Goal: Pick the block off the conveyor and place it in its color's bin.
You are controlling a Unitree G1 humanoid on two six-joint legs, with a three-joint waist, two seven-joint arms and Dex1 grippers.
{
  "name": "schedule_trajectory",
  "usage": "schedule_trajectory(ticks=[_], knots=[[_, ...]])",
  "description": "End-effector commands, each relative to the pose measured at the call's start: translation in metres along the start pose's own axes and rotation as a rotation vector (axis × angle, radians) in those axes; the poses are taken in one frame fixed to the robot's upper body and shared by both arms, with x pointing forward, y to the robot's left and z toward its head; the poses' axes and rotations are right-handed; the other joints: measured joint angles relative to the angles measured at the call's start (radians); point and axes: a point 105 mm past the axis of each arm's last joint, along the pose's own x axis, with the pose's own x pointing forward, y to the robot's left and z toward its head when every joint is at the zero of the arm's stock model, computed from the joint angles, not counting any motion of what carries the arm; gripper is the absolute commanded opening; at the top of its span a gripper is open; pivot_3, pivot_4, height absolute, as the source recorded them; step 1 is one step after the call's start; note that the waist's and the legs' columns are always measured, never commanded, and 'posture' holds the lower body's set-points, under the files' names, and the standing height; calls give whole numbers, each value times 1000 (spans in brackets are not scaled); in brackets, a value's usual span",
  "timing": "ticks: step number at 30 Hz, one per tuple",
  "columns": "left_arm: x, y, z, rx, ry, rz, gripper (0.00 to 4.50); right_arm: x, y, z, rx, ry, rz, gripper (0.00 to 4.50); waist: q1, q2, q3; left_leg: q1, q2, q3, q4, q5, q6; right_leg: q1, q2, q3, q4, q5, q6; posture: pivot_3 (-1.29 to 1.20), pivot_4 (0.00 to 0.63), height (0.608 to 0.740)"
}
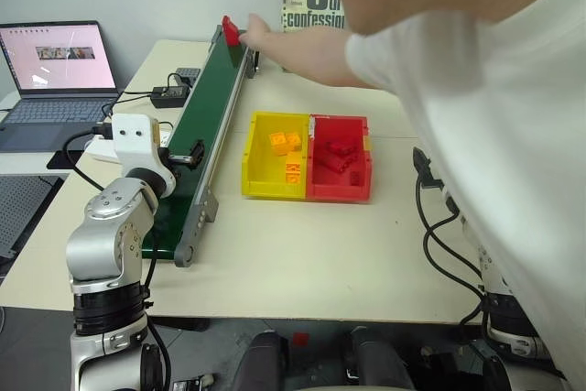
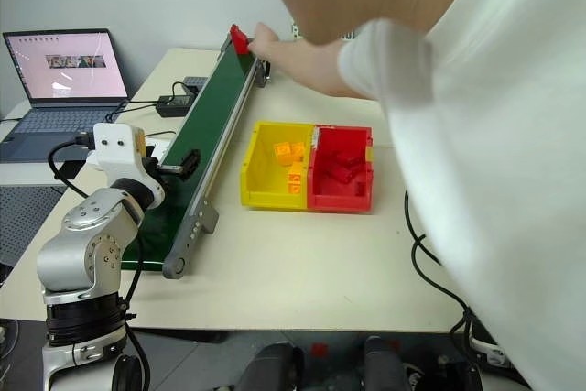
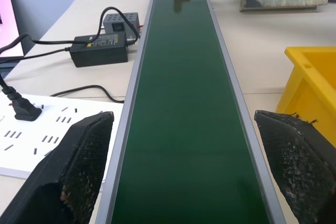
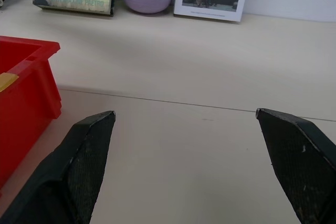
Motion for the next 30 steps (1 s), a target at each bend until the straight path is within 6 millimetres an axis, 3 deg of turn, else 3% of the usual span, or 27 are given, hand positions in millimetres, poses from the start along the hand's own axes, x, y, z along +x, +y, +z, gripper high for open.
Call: schedule_trajectory(ticks=[1, 13, 17, 22, 30], knots=[[-7, 2, 17, -10, -57, -2, 4486, 0, -3, 23, -19, -81, -10, 4500, -1, 0, 0, 0, 0, 0, 0, 0, 0, 0, 0, 0, 0, 0, 0, 0, 150, 740], [-20, 5, 17, -13, -57, 40, 4486, 2, -3, 25, -24, -80, 4, 4500, -1, 0, 0, 0, 0, 0, 0, 0, 0, 0, 0, 0, 0, 0, 0, 0, 150, 740], [-27, -4, 23, -2, -68, 29, 4486, 3, 4, 34, -39, -94, 86, 4500, -1, 0, 0, 0, 0, 0, 0, 0, 0, 0, 0, 0, 0, 0, 0, 0, 150, 740], [-33, -4, 22, -11, -69, 40, 4486, 2, 18, 49, -41, -118, 255, 4500, -2, 0, 0, 0, 0, 1, 0, 0, 0, 0, 0, 0, 0, 0, 0, 0, 150, 740], [-40, -6, 15, -74, -98, 35, 4486, -17, 72, 91, 24, -171, 824, 4500, -2, 0, 0, 0, 0, 0, 0, 0, 0, 0, 1, 0, 0, 0, 0, 0, 150, 740]])
